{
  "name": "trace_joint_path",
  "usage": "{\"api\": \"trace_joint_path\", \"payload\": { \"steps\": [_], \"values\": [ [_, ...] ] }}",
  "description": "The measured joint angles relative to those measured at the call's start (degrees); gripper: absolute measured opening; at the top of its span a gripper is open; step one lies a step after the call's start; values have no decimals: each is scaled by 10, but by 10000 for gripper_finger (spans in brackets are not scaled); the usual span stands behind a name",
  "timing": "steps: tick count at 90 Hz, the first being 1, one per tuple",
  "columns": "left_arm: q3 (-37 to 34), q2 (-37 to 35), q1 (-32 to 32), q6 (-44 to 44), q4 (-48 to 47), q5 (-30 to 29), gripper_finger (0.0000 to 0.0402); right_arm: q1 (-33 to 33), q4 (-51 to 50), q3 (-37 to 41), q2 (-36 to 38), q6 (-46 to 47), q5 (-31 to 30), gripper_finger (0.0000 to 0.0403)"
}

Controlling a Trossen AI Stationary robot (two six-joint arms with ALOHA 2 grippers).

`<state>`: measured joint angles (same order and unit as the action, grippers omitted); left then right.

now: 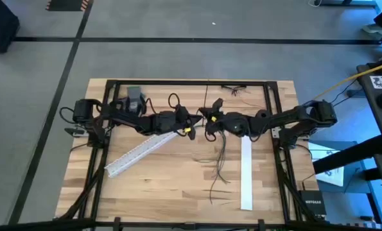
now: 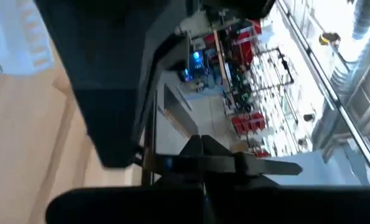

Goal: Ziptie cables
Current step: Wrap the black zip tie on the colored cables

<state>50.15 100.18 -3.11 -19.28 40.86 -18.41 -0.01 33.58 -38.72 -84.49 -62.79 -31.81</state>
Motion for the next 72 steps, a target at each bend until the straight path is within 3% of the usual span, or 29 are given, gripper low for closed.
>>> {"api": "trace_joint_path", "payload": {
  "steps": [11, 32, 49, 62, 72],
  "values": [
    [0, -2, -2, 2, -14, 51, 33, 0, 0, 0, 0, 14, -3, 0],
    [1, -70, -8, 73, -157, 166, 102, 0, -11, 0, 0, 35, -16, 0],
    [1, -151, -12, 152, -266, 126, 113, 0, -18, 0, 0, 140, 60, 0],
    [1, -161, -27, 138, -242, 117, 113, 0, -27, 0, -2, 220, 168, 0],
    [2, -152, -36, 100, -222, 135, 114, 0, -28, 0, -13, 228, 174, 0]
  ]
}}
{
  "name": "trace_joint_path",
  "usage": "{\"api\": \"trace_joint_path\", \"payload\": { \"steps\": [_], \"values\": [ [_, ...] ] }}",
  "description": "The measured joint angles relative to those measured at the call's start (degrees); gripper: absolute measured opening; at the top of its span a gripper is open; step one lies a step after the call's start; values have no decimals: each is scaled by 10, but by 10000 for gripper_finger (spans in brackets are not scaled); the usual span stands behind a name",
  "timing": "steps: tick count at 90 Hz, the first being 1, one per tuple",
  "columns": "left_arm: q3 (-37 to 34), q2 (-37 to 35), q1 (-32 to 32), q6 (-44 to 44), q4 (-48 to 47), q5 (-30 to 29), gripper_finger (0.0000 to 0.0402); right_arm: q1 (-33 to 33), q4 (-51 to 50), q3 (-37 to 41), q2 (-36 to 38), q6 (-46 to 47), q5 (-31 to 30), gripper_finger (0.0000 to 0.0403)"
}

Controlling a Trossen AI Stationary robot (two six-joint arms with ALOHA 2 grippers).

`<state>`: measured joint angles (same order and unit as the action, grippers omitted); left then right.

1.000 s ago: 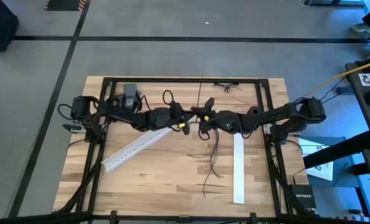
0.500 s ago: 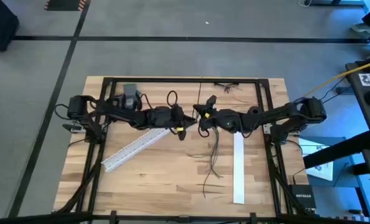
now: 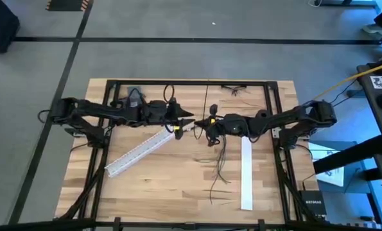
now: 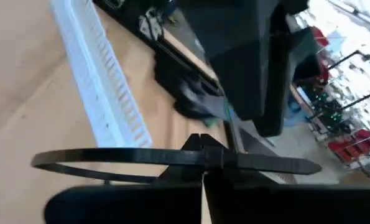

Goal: Ziptie cables
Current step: Wrap the black zip tie on the colored cables

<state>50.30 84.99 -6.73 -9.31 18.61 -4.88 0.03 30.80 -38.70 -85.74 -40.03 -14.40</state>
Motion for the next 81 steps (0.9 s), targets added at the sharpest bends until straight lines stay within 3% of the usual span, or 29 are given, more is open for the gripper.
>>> {"api": "trace_joint_path", "payload": {
  "steps": [38, 81],
  "values": [
    [2, 75, -3, -85, 113, 37, 114, -1, 30, 0, -42, -9, -41, 0],
    [6, 101, -7, -67, 154, 66, 112, -1, 36, 0, -43, -10, -45, 0]
  ]
}}
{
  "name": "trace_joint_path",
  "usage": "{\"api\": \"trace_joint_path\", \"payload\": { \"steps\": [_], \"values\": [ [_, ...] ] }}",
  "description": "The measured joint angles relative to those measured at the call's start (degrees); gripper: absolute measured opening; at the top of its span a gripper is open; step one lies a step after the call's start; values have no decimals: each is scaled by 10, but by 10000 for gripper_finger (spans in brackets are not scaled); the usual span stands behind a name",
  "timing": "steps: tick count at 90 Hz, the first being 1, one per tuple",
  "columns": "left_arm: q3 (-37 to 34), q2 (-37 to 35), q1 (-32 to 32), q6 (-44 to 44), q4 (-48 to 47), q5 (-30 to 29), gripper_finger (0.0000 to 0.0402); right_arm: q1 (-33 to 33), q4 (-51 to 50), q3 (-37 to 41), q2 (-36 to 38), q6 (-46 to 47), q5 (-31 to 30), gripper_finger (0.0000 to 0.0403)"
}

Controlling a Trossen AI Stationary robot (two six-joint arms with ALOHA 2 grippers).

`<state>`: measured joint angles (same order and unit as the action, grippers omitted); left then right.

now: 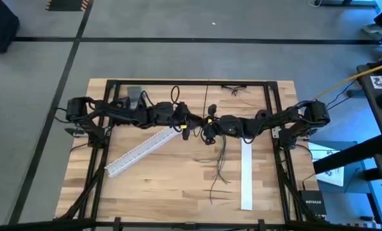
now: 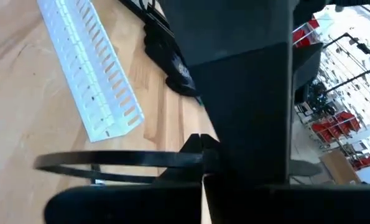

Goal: Ziptie cables
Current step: Wrap the black zip tie on the colored cables

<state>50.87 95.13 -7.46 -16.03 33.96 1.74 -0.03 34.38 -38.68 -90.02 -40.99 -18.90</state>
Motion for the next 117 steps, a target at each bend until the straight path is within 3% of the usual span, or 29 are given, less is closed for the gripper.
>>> {"api": "trace_joint_path", "payload": {
  "steps": [10, 22, 31, 70, 117],
  "values": [
    [0, 0, 0, 35, 1, -3, 86, 0, 2, 0, 0, 0, 0, 0],
    [0, 0, 0, 101, 2, -15, 18, 0, 0, 0, 0, 1, 0, 0],
    [0, -8, 1, 149, 3, -43, 4, 0, -6, 0, 0, 10, 6, 0],
    [3, -87, -17, 238, -11, -71, 0, 1, -37, -2, -12, 35, 11, 0],
    [3, -163, -23, 278, -56, -73, 0, 0, -42, -1, -28, 35, 15, 0]
  ]
}}
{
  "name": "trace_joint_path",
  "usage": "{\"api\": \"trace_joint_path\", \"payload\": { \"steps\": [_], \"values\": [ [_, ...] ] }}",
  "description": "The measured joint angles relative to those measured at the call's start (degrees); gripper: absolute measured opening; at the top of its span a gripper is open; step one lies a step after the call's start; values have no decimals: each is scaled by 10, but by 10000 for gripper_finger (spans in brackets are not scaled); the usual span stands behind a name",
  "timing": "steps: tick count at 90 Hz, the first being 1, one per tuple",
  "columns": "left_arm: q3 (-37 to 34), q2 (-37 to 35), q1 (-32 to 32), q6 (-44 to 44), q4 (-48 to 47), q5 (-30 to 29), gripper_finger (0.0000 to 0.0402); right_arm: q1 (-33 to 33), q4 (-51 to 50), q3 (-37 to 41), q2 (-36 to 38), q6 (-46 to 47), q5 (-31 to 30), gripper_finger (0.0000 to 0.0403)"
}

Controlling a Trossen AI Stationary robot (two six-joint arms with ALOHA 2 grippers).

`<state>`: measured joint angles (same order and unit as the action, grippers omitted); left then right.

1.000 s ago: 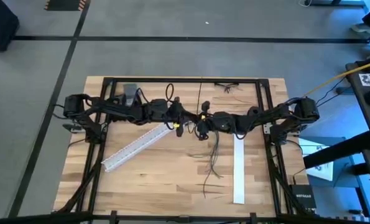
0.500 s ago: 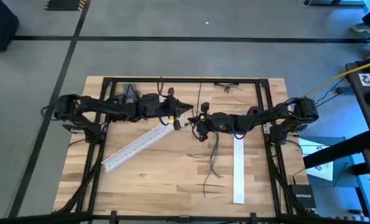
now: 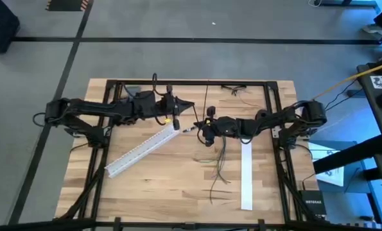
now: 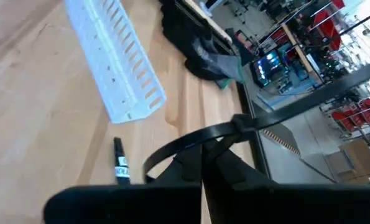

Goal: Ziptie cables
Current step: Wrap the black zip tie on the colored cables

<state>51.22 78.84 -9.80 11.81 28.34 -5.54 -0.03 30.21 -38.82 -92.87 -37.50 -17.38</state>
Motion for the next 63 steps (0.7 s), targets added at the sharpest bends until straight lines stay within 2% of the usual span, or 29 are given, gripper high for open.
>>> {"api": "trace_joint_path", "payload": {
  "steps": [31, 41, 50, 63],
  "values": [
    [0, -4, 12, 2, -17, -2, 0, -19, -4, 1, -35, 35, 5, 0],
    [2, -6, 19, 1, -45, -5, 0, -19, 9, 1, -32, 62, -29, 8],
    [2, -6, 20, 2, -73, -11, 0, -18, -29, -21, -14, 114, -51, 36],
    [2, -6, 18, 2, -104, -33, 0, -19, -156, -59, 30, 163, -41, 108]
  ]
}}
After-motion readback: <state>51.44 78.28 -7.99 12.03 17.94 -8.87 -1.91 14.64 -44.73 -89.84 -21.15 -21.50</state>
